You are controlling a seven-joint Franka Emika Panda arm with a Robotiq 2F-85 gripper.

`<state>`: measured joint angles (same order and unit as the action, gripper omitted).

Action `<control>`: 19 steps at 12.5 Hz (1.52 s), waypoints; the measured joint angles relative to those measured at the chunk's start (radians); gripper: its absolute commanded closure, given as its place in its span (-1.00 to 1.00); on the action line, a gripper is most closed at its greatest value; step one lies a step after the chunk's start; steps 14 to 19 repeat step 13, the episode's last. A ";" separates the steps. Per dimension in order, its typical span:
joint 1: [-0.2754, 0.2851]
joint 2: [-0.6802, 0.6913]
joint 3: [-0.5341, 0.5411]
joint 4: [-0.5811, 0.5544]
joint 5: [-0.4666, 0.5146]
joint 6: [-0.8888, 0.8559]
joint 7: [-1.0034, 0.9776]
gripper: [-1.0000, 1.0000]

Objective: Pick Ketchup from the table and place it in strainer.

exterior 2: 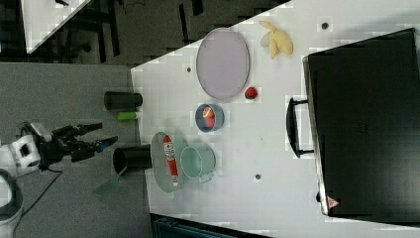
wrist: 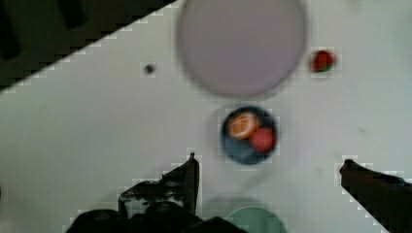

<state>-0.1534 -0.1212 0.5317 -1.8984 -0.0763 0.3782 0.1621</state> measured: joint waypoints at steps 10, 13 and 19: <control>-0.123 0.023 -0.353 0.101 0.057 -0.332 -0.004 -1.00; -0.118 0.030 -0.361 0.106 0.057 -0.331 -0.007 -1.00; -0.118 0.030 -0.361 0.106 0.057 -0.331 -0.007 -1.00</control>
